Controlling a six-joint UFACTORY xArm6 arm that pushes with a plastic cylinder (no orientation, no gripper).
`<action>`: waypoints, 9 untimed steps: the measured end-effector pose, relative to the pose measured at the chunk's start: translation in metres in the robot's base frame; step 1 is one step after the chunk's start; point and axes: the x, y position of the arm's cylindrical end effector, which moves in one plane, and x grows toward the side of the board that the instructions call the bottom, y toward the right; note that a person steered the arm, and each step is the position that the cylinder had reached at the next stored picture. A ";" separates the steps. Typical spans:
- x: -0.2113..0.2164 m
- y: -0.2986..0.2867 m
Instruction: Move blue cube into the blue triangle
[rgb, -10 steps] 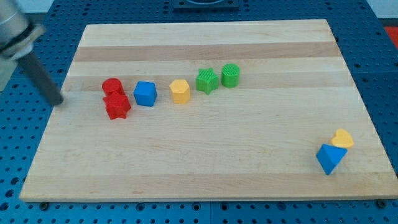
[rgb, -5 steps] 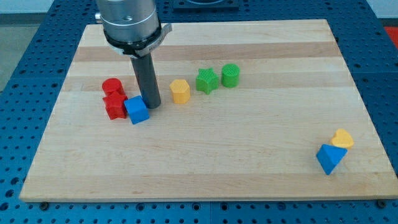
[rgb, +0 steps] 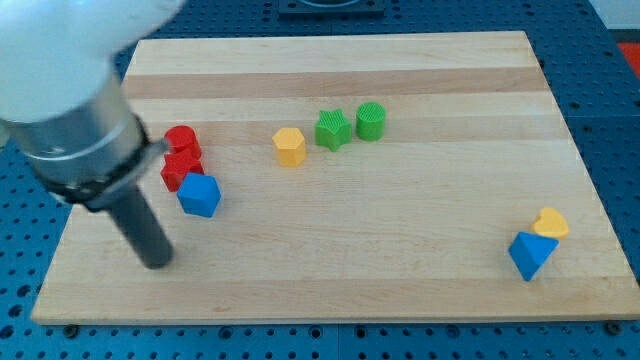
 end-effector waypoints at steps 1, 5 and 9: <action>-0.035 -0.010; -0.066 0.178; -0.096 0.164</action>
